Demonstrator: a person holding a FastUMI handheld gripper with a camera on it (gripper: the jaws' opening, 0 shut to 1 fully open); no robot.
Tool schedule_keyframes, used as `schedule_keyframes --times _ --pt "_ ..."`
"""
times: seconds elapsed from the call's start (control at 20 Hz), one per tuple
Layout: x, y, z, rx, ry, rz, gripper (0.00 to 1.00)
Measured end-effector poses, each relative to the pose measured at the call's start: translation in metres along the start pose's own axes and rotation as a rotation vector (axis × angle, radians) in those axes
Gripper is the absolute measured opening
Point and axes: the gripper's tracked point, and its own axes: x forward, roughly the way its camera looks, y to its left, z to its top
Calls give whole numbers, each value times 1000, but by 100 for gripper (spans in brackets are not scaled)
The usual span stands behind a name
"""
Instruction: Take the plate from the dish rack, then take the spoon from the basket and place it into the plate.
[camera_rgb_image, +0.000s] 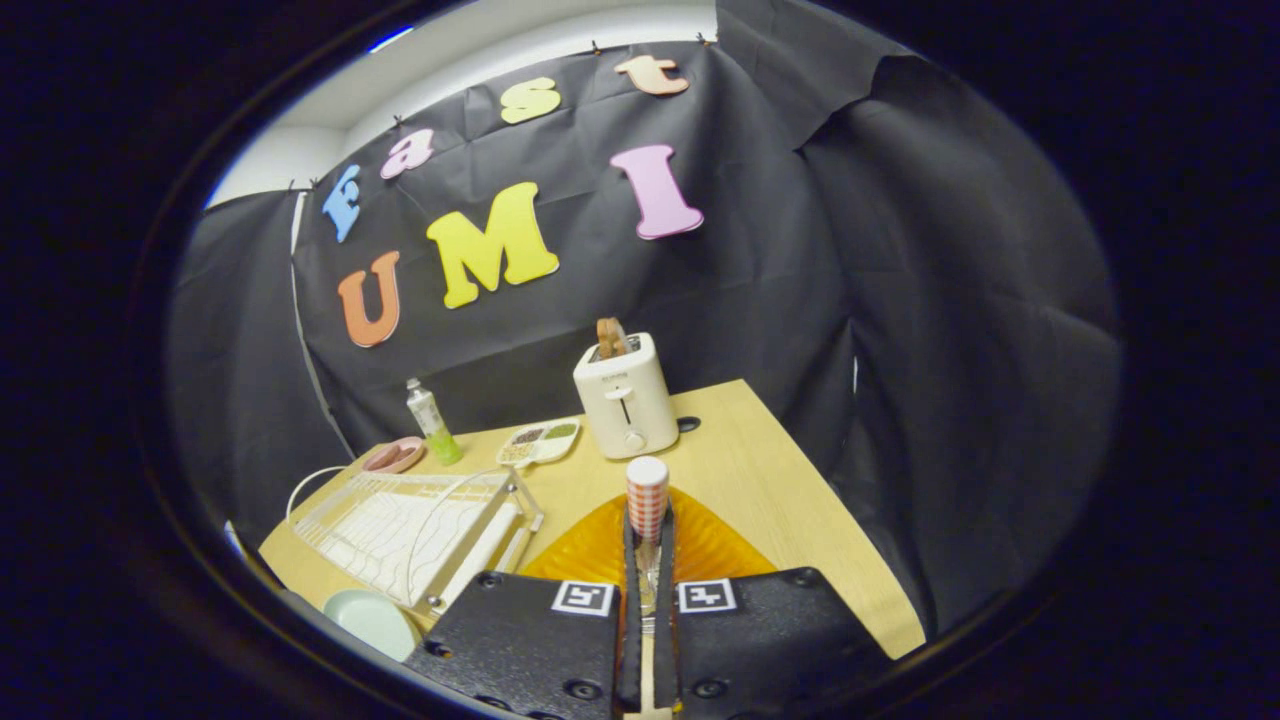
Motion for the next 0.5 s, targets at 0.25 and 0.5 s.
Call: schedule_keyframes --times 0.25,0.5 --pt "-43 21 35 -11 -104 -49 10" --pt "-89 73 47 -76 -175 -51 10"
